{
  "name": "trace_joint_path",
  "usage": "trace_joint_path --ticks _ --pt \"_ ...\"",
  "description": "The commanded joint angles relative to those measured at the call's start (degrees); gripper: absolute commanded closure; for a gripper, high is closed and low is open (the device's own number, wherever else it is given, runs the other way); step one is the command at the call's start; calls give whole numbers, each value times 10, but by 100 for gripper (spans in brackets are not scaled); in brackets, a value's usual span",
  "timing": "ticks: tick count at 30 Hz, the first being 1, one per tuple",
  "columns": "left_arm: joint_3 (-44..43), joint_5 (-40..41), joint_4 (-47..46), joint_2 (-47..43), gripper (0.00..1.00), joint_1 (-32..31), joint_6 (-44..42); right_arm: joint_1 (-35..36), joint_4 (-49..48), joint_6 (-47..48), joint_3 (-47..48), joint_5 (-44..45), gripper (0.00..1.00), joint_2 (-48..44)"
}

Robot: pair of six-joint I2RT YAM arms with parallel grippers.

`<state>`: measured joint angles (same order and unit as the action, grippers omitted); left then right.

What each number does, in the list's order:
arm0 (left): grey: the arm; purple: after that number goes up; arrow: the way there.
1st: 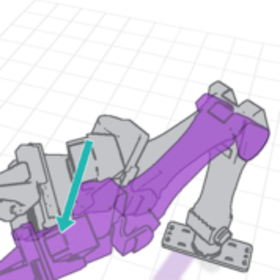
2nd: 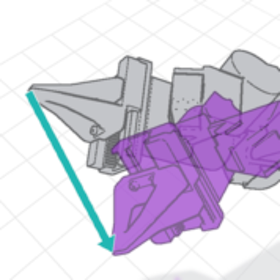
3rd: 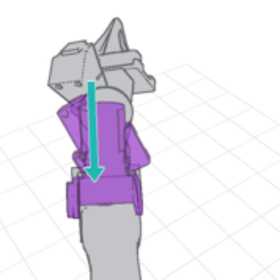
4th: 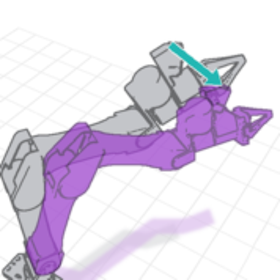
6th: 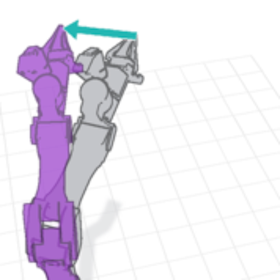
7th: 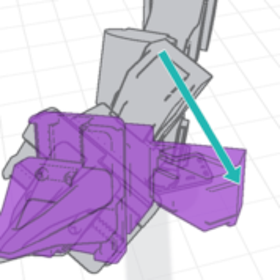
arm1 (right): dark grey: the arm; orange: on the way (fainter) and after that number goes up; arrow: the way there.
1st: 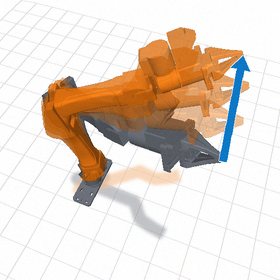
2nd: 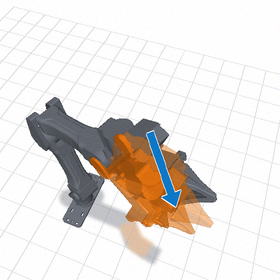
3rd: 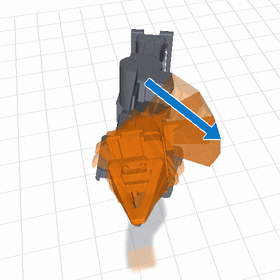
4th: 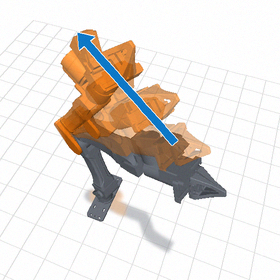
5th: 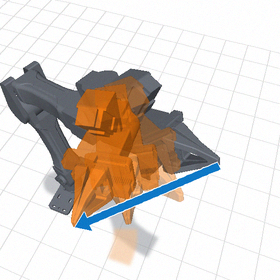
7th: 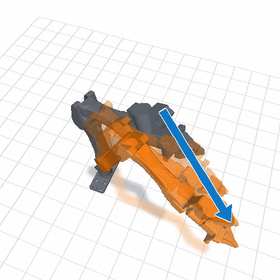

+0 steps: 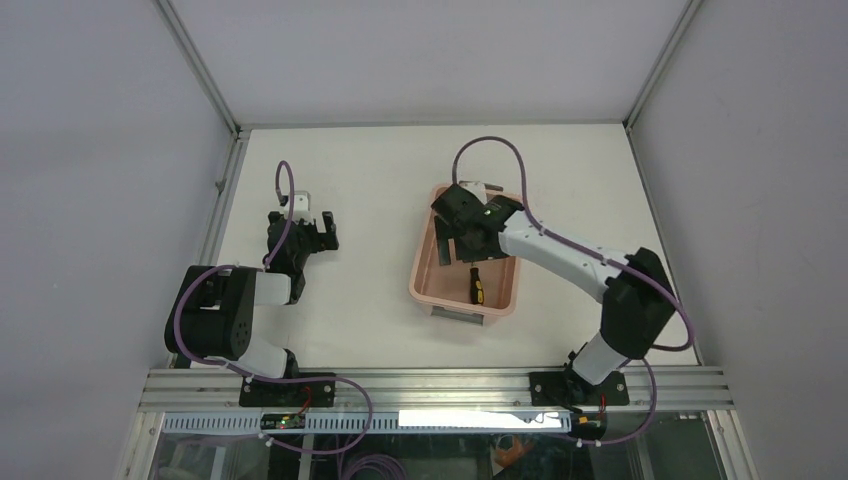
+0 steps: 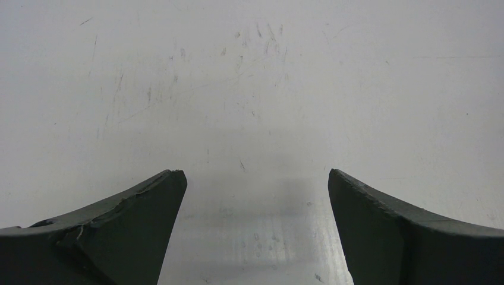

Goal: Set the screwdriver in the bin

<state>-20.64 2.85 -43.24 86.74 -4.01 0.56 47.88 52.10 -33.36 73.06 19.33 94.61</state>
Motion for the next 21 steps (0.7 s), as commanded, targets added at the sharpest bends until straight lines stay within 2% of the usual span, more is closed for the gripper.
trace_joint_path --ticks 1,5,8,13,17,21 --pt "-12 -8 -31 -4 1 5 0 -7 27 50 69 49 1 -91" --pt "-12 -9 -31 -5 1 5 0 -57 20 95 86 47 1 -152" --pt "-12 -8 -31 -4 1 5 0 -121 -27 132 57 25 1 -217" --pt "-12 -9 -31 -4 1 5 0 -296 -107 150 -39 -78 1 -296" --pt "-12 -8 -31 -4 1 5 0 -393 -168 148 -134 -88 1 -345" --pt "-12 -8 -31 -4 1 5 0 -437 -278 153 -273 -58 1 -396"
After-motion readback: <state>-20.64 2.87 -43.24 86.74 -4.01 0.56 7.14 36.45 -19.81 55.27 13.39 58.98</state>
